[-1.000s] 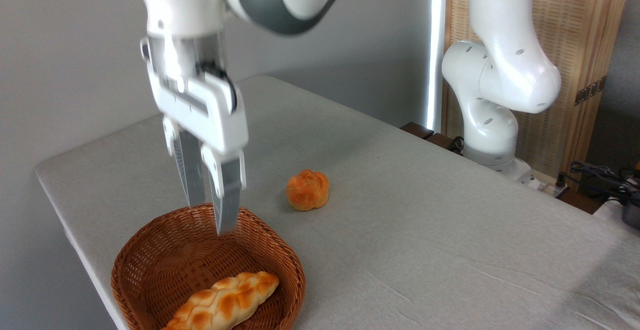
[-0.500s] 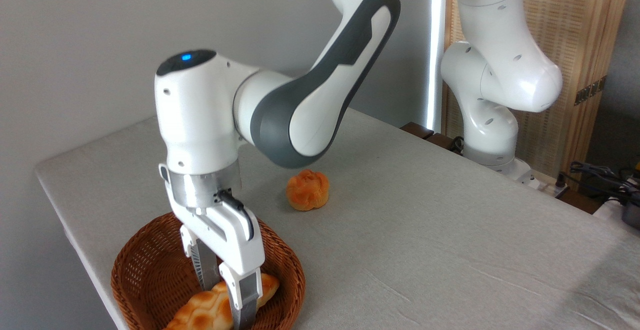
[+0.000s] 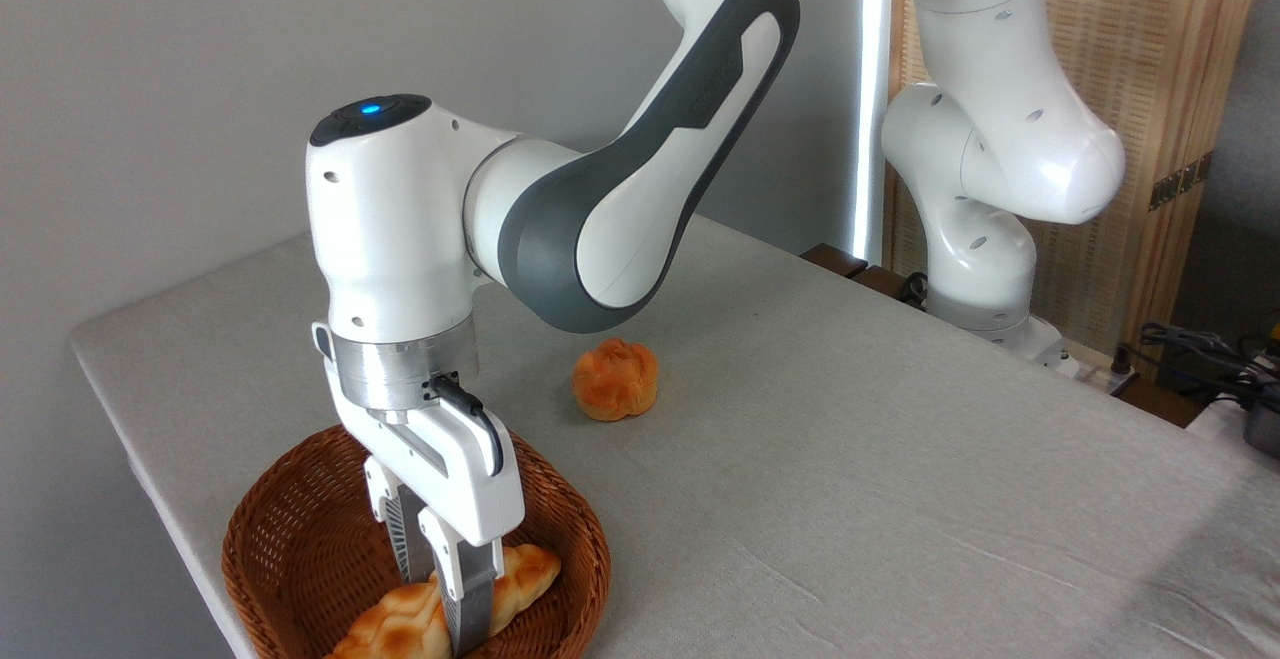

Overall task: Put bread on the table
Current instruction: 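Close the gripper around the middle of the braided bread, then lift the braided bread out of the basket and carry it beside the orange bun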

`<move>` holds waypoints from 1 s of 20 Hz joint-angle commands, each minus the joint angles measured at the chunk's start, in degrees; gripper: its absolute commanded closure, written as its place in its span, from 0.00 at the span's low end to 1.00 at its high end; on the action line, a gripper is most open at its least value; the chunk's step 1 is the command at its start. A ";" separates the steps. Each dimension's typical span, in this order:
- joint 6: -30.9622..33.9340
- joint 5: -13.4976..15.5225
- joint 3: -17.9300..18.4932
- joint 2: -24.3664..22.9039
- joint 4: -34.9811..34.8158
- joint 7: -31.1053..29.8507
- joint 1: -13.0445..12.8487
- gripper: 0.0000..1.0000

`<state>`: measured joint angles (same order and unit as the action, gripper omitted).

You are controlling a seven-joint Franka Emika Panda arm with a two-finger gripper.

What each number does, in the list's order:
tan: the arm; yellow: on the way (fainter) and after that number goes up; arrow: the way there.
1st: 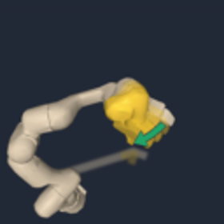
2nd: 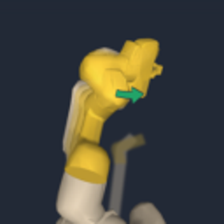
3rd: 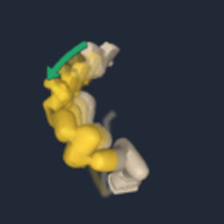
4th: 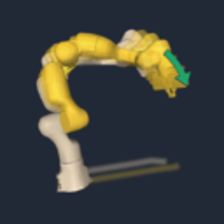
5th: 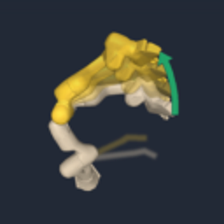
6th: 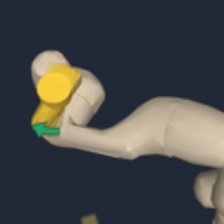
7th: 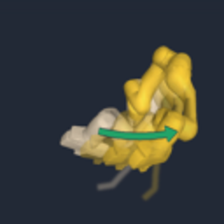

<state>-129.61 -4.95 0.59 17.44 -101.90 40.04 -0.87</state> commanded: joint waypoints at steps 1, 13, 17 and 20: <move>0.24 -0.68 -0.06 -0.47 0.12 -0.84 0.25 0.69; 26.74 3.36 -0.41 -19.18 2.06 3.71 1.13 0.57; 32.42 2.84 -0.41 -24.71 -9.07 10.23 -0.18 0.57; 29.17 2.49 -0.33 -28.06 -16.38 10.41 -1.50 0.44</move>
<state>-96.63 -2.34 0.00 -5.64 -109.17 49.03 -0.97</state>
